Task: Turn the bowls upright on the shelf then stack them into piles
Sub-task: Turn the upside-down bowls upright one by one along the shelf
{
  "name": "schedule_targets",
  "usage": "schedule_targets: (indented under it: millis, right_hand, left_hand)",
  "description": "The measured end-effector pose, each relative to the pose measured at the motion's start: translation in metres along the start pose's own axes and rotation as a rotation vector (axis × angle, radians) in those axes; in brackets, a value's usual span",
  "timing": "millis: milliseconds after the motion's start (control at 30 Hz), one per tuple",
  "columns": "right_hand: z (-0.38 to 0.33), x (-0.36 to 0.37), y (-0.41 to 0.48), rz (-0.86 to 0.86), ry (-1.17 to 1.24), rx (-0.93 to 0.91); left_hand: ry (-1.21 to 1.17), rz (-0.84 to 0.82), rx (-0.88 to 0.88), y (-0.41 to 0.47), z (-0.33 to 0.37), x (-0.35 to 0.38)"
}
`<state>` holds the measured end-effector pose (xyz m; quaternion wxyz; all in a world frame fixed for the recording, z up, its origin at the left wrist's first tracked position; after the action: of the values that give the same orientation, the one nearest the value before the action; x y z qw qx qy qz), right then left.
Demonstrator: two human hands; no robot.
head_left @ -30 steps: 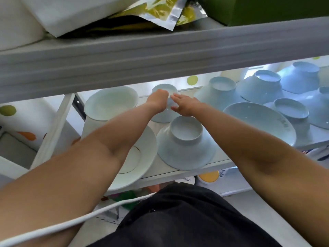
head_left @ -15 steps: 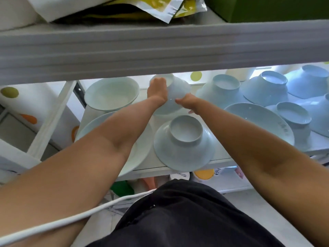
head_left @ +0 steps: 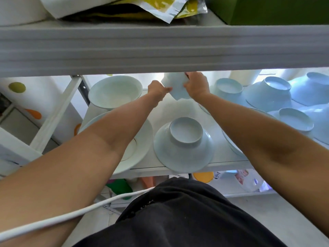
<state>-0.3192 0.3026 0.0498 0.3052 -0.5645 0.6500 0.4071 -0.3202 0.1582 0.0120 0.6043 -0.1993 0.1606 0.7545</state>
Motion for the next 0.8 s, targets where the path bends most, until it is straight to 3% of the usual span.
schedule_targets:
  millis: [67,233,333,467,600,800]
  right_hand:
    - [0.001,0.004,-0.009,0.017,-0.152,-0.129]
    - [0.006,0.023,-0.024,-0.022,-0.469,-0.390]
    - [0.005,0.033,-0.030,-0.054,-0.564,-0.465]
    - [0.013,0.034,-0.031,-0.135,-0.625,-0.497]
    - [0.024,0.033,-0.031,-0.172,-0.673,-0.536]
    - [0.040,0.026,-0.030,-0.111,-0.610,-0.615]
  left_hand:
    - [0.116,-0.004,0.005,-0.002,-0.002,-0.006]
    - [0.421,0.173,0.091,-0.009,0.011,-0.025]
    - [0.502,0.138,0.053,-0.013,0.007,-0.026]
    - [0.571,-0.033,0.051,-0.027,-0.004,-0.012]
    - [0.636,-0.092,0.118,-0.038,-0.011,-0.002]
    - [0.745,0.096,0.344,-0.064,-0.002,0.005]
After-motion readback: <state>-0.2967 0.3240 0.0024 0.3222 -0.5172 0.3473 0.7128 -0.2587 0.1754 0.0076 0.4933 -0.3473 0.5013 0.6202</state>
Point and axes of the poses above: each hand's wrist, its own y-axis towards the middle knuckle, its own x-axis out of the palm, z = x × y, the point moved 2 cm from there along y, towards the middle knuckle, and after that the axes turned 10 degrees about x, right-handed, at the moved point
